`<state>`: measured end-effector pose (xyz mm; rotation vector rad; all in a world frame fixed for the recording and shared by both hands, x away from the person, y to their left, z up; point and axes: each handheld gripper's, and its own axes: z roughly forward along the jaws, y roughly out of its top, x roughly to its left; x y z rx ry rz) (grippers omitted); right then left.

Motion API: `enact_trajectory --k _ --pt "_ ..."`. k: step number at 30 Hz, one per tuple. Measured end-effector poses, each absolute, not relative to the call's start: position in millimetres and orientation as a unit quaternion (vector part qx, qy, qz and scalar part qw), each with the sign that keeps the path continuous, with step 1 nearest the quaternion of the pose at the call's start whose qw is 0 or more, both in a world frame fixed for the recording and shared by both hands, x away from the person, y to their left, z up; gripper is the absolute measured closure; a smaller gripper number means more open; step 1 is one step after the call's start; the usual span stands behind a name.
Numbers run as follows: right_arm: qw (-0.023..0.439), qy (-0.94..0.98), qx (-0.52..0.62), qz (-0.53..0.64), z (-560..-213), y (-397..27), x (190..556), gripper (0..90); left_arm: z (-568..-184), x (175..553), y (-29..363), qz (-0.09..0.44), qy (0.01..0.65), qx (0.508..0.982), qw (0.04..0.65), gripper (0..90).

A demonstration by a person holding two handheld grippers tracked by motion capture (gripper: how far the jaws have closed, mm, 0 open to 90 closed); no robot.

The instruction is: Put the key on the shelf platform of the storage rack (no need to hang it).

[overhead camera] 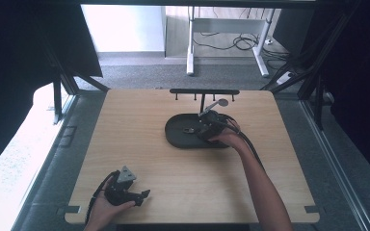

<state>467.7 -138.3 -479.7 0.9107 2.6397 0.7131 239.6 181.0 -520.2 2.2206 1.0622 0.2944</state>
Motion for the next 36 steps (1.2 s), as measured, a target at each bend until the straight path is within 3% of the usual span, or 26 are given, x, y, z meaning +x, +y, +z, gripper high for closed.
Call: enact_trajectory --k 12,27,36 --pt "0.116 0.9 0.297 0.297 -466.5 -173.9 407.9 31.7 -520.4 239.4 179.2 0.112 0.404 0.847 0.325 20.2" --pt "0.112 0.88 0.315 0.339 -487.3 -223.0 339.2 34.1 -521.9 239.4 174.8 0.112 0.403 0.849 0.323 20.3" --pt "0.133 0.872 0.319 0.346 -491.0 -230.3 334.6 33.3 -523.3 238.7 171.8 0.113 0.4 0.85 0.322 20.5"
